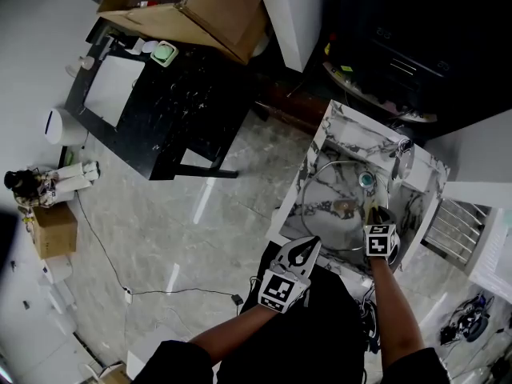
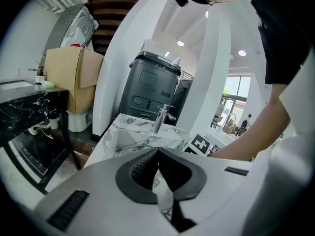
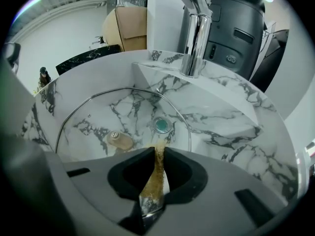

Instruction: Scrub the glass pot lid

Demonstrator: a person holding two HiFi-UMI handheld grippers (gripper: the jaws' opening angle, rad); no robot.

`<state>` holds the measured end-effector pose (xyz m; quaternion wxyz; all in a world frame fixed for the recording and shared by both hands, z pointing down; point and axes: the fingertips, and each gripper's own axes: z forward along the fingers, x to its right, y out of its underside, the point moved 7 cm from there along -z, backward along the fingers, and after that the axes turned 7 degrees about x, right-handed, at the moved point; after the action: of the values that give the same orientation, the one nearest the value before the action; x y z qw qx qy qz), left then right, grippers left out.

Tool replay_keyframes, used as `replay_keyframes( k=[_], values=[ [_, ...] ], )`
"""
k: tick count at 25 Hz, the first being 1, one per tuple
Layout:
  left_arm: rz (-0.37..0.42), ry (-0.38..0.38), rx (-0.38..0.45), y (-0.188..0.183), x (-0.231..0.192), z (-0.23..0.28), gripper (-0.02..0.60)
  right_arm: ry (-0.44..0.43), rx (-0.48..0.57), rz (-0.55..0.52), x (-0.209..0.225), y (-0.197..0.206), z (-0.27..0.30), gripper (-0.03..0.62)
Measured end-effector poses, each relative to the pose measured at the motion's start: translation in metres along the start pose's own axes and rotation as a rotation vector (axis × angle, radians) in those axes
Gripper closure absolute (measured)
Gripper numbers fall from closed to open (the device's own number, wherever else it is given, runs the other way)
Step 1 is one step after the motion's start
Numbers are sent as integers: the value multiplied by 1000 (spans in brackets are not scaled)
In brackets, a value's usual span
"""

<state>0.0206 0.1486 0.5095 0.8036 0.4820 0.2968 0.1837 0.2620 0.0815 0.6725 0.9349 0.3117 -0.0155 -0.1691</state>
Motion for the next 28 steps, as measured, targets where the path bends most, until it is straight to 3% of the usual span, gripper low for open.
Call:
replay_keyframes(
  k=[17, 28],
  values=[
    [1, 9, 51, -9, 2, -6, 566, -64, -37, -59, -21, 11, -9, 534],
    [-10, -4, 69, -6, -8, -23, 566, -66, -74, 61, -26, 13, -11, 534]
  ],
)
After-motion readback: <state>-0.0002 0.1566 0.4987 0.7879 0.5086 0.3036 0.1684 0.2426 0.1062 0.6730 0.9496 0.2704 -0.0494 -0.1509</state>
